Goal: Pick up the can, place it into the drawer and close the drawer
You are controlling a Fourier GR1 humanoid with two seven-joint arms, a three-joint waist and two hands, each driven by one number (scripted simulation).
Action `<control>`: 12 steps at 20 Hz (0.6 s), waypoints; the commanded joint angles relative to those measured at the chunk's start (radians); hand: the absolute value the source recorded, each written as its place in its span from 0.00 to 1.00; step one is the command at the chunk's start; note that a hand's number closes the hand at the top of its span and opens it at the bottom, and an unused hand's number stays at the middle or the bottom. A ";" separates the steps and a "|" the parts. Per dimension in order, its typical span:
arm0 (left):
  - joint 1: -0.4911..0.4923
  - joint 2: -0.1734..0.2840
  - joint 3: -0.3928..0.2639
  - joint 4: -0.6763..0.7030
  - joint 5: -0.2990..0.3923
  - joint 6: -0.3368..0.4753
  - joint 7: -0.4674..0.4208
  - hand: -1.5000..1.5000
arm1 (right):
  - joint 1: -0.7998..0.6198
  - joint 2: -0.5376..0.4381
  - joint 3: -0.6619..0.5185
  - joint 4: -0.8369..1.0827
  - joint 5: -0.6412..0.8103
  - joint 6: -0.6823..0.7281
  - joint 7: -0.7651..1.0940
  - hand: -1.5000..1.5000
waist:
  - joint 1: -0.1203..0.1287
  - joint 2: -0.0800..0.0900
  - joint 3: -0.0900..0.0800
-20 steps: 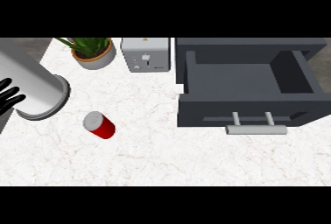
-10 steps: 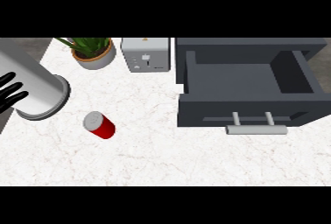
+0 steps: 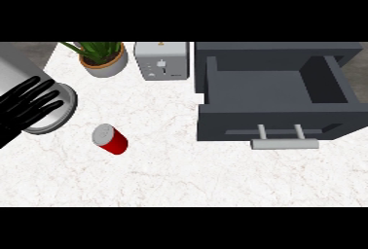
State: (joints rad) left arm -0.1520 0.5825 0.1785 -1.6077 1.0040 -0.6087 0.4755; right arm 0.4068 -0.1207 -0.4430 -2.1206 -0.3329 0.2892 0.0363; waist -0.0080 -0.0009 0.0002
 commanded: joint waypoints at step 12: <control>0.015 -0.205 -0.051 0.123 -0.357 -0.066 -0.155 0.00 | 0.071 0.070 -0.092 -0.057 -0.055 0.113 0.023 0.00 | 0.001 0.000 0.000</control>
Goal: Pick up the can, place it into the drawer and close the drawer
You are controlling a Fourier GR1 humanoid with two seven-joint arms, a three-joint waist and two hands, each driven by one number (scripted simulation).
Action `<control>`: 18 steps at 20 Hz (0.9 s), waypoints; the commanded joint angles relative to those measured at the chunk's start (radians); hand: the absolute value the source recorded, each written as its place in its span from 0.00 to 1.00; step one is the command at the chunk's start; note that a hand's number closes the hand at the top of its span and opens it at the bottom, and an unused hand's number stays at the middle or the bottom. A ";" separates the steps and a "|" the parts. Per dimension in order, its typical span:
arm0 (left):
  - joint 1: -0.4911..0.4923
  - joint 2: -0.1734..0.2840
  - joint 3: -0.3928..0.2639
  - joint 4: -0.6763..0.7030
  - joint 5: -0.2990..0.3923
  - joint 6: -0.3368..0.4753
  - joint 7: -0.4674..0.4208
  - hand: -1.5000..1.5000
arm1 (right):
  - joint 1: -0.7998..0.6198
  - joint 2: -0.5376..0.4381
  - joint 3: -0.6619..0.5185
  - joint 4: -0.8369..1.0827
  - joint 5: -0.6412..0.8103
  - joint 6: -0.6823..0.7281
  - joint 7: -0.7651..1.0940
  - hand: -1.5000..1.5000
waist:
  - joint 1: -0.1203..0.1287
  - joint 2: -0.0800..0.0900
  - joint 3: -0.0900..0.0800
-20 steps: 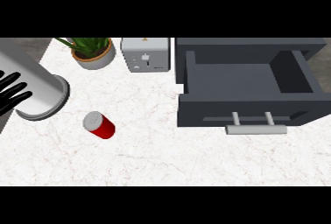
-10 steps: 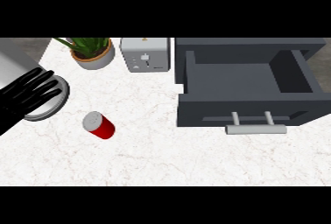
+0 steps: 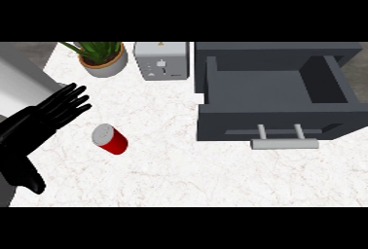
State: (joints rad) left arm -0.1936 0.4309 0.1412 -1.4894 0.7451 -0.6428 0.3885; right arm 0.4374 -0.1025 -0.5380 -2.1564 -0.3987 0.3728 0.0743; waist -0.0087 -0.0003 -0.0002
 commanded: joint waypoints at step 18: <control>-0.094 -0.091 0.045 0.492 -0.528 -0.043 -0.525 0.00 | 0.006 0.079 -0.102 0.023 0.003 0.142 -0.021 0.00 | -0.001 0.001 0.000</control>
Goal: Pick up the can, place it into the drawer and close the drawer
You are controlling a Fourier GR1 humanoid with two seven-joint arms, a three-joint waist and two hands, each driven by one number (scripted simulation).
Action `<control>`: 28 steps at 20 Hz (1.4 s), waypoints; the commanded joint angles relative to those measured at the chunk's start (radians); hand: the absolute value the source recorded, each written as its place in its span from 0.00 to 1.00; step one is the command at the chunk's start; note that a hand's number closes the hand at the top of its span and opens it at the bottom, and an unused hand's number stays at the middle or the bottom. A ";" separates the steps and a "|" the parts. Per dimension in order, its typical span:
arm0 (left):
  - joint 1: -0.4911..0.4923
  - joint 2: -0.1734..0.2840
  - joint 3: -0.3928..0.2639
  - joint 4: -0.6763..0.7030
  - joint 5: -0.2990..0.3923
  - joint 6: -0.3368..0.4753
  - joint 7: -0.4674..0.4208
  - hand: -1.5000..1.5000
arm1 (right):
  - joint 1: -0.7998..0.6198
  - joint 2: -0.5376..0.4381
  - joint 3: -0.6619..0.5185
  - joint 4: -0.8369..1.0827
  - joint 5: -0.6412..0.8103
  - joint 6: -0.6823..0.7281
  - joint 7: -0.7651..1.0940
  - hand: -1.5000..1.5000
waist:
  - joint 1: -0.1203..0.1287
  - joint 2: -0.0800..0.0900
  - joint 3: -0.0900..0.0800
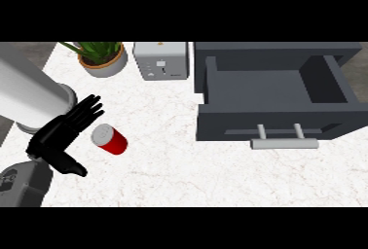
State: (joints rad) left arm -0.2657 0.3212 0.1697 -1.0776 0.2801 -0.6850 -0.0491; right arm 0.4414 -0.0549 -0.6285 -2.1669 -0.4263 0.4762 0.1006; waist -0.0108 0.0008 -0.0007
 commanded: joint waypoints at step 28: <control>-0.258 0.008 -0.011 0.835 -0.327 -0.029 -0.580 0.00 | -0.027 -0.018 -0.109 -0.046 -0.129 0.063 0.123 0.00 | -0.015 0.006 -0.002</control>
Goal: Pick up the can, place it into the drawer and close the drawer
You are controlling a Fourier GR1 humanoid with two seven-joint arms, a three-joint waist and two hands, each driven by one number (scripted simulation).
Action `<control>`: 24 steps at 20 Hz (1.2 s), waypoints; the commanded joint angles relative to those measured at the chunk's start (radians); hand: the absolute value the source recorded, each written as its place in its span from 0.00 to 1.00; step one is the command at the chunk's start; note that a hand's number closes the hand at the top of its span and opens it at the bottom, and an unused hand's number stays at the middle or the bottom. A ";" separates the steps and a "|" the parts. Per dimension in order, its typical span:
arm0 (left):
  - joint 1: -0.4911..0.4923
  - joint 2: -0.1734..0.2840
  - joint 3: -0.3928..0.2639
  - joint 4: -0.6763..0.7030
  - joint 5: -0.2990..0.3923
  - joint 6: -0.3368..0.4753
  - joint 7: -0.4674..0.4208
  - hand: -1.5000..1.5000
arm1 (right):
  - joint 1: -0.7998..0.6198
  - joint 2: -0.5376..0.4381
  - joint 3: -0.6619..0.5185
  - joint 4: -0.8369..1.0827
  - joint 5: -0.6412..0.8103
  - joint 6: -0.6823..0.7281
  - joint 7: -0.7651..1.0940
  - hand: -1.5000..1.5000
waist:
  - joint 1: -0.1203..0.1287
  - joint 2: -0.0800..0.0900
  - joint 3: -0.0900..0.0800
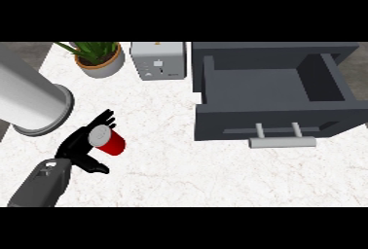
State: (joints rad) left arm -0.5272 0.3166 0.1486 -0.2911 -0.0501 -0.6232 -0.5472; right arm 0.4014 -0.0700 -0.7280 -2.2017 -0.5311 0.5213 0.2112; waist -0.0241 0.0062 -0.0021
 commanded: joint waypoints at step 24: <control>0.007 -0.180 0.226 -0.131 0.250 0.287 -0.013 1.00 | 0.089 0.069 -0.031 -0.070 -0.034 0.036 0.009 0.00 | 0.035 -0.018 0.004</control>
State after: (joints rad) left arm -0.5602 0.1669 0.3250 -0.3686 0.1576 -0.4637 -0.5038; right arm 0.4518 -0.0096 -0.7590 -2.2454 -0.5616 0.5413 0.2335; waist 0.0090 -0.0068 0.0008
